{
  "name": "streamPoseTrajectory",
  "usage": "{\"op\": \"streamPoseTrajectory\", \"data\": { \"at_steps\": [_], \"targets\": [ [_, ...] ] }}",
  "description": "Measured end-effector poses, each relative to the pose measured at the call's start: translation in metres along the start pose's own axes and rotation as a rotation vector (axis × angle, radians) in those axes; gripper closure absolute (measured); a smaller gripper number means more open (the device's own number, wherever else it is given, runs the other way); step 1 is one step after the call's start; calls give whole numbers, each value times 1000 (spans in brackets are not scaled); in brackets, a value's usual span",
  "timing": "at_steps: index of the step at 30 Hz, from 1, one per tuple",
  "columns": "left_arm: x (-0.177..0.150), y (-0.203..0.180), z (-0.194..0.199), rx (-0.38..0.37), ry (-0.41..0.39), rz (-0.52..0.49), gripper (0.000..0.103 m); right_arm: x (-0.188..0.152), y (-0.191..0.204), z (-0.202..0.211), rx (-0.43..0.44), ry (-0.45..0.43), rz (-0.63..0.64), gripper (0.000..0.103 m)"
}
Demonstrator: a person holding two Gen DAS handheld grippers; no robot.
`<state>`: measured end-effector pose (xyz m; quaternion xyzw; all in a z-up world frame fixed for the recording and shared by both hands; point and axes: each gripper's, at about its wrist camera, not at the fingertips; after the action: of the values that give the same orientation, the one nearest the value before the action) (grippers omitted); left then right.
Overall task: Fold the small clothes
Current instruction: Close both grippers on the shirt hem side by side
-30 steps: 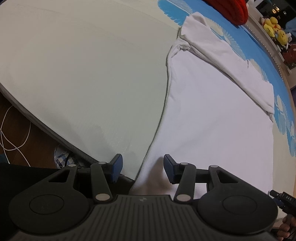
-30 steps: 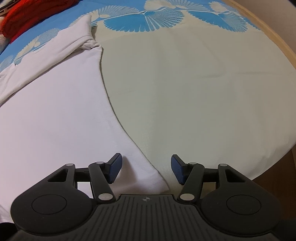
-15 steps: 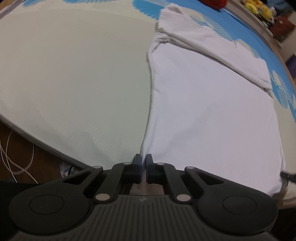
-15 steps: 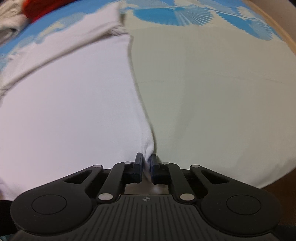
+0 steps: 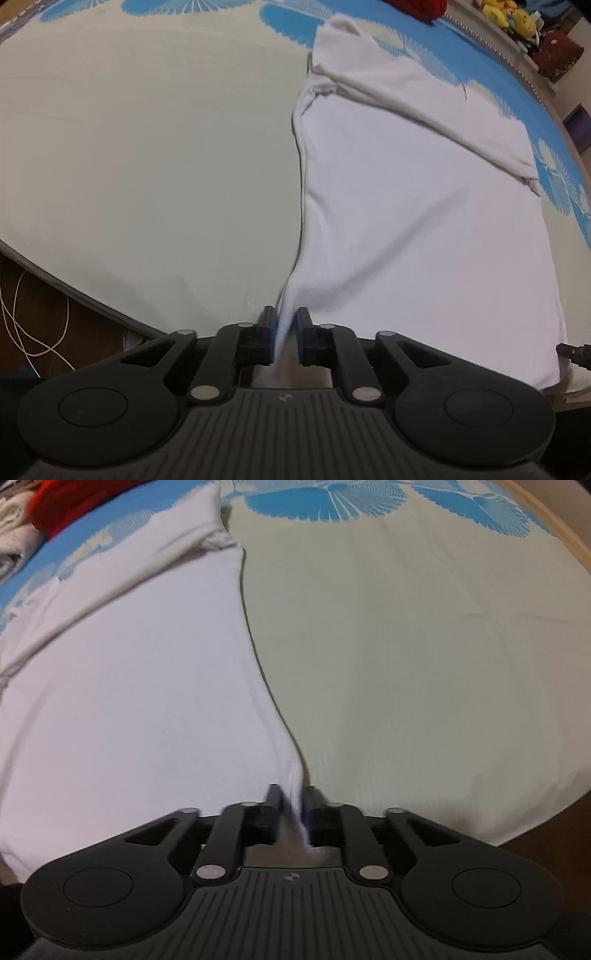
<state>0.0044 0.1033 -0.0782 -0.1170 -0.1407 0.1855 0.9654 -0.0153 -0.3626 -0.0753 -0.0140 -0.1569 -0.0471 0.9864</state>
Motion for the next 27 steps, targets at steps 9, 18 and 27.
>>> {"op": "streamPoseTrajectory", "data": {
  "at_steps": [9, 18, 27],
  "targets": [
    [-4, -6, -11, 7, 24, -49, 84, -3, 2, 2, -6, -5, 97, 81],
    [-1, -2, 6, -37, -23, -17, 98, -7, -9, 19, 22, -95, 25, 97],
    [-4, -8, -7, 20, 21, -38, 92, -10, 0, 6, -45, -18, 76, 82]
  ]
}}
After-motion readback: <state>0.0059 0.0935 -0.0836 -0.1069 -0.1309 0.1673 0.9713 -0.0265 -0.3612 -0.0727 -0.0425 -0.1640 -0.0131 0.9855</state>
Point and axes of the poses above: each gripper's, at about its wrist camera, not at the fingertips, and z roughly against the way its jaws point, y to its left, x to its top, and after that the axes turned 14 degrees about z, right-handed
